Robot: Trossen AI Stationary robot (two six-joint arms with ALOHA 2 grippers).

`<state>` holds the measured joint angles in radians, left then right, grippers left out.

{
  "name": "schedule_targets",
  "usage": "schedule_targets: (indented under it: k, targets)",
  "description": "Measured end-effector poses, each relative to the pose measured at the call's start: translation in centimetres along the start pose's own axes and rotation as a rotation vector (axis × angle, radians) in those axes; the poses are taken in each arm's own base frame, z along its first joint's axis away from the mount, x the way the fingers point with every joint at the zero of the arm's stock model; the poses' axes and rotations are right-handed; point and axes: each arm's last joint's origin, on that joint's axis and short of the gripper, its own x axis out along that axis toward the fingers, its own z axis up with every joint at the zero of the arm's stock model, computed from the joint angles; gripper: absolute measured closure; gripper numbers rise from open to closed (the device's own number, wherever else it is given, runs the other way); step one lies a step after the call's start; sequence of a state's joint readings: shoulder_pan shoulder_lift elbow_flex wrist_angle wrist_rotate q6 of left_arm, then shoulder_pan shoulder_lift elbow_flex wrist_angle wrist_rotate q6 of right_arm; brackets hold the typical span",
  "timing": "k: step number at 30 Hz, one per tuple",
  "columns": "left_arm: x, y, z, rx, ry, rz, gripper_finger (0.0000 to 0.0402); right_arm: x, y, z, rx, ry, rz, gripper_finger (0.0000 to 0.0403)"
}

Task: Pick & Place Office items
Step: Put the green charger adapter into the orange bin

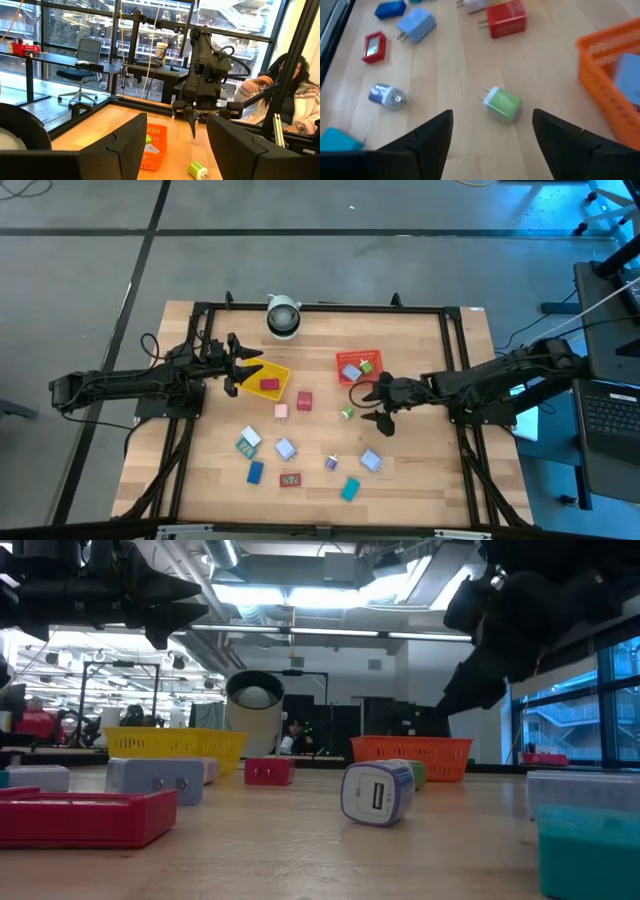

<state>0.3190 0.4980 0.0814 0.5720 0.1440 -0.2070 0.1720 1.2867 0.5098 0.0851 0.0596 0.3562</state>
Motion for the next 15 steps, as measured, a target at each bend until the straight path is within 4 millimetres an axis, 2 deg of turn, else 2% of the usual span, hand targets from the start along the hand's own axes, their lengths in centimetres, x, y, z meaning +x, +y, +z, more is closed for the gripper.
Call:
schedule_targets:
  k: [6, 15]
  targets:
    - [0.0, 0.0, 0.0, -0.016, 0.0, 0.0, 0.0199, 1.3, 0.1, -0.4, -0.101, 0.013, 0.023, 0.013]
    - [0.0, 0.0, 0.0, -0.016, 0.0, 0.0, 0.0199, 1.5, -0.1, -0.4, -0.217, 0.017, 0.018, 0.0131]
